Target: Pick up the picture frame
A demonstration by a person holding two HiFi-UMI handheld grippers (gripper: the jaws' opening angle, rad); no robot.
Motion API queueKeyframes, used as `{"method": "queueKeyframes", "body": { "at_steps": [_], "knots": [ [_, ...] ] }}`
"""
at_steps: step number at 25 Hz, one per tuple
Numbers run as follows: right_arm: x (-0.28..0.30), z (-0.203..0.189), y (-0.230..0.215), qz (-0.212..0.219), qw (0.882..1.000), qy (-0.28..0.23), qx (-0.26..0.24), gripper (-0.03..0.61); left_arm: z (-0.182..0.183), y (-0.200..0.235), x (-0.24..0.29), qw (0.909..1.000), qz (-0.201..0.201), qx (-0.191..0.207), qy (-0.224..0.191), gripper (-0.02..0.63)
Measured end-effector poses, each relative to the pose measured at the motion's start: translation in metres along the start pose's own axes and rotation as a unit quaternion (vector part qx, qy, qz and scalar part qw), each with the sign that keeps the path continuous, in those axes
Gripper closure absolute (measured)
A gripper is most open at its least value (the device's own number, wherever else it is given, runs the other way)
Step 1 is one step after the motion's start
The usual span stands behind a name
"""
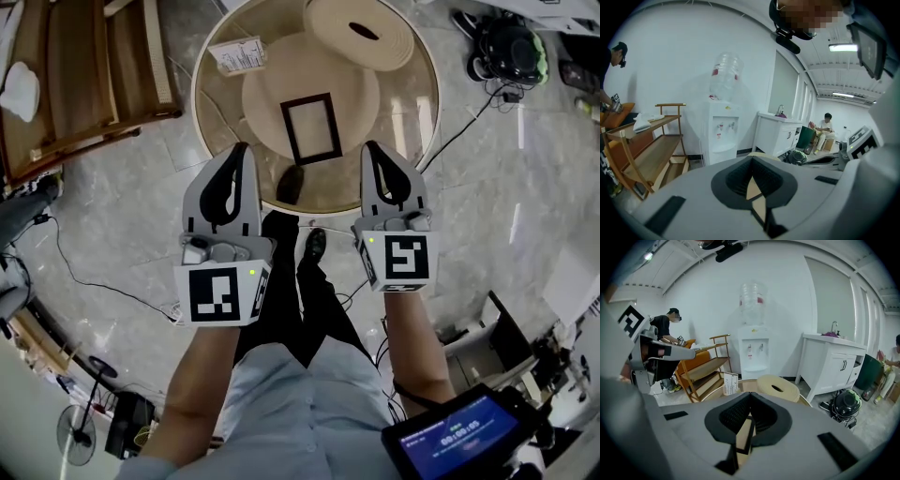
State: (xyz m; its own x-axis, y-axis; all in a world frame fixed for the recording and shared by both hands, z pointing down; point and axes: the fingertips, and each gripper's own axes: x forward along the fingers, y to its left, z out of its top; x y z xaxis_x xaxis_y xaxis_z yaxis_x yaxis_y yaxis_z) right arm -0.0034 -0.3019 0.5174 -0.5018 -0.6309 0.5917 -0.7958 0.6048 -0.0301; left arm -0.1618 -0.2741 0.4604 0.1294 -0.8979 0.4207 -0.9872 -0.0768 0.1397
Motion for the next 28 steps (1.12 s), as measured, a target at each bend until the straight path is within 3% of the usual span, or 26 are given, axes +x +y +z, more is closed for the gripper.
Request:
{"method": "queueKeyframes", "body": {
  "at_steps": [28],
  "knots": [
    [0.093, -0.101, 0.004, 0.012, 0.998, 0.068, 0.015, 0.563, -0.103, 0.036, 0.063, 0.9977, -0.003, -0.025, 0.063, 0.603]
  ]
}}
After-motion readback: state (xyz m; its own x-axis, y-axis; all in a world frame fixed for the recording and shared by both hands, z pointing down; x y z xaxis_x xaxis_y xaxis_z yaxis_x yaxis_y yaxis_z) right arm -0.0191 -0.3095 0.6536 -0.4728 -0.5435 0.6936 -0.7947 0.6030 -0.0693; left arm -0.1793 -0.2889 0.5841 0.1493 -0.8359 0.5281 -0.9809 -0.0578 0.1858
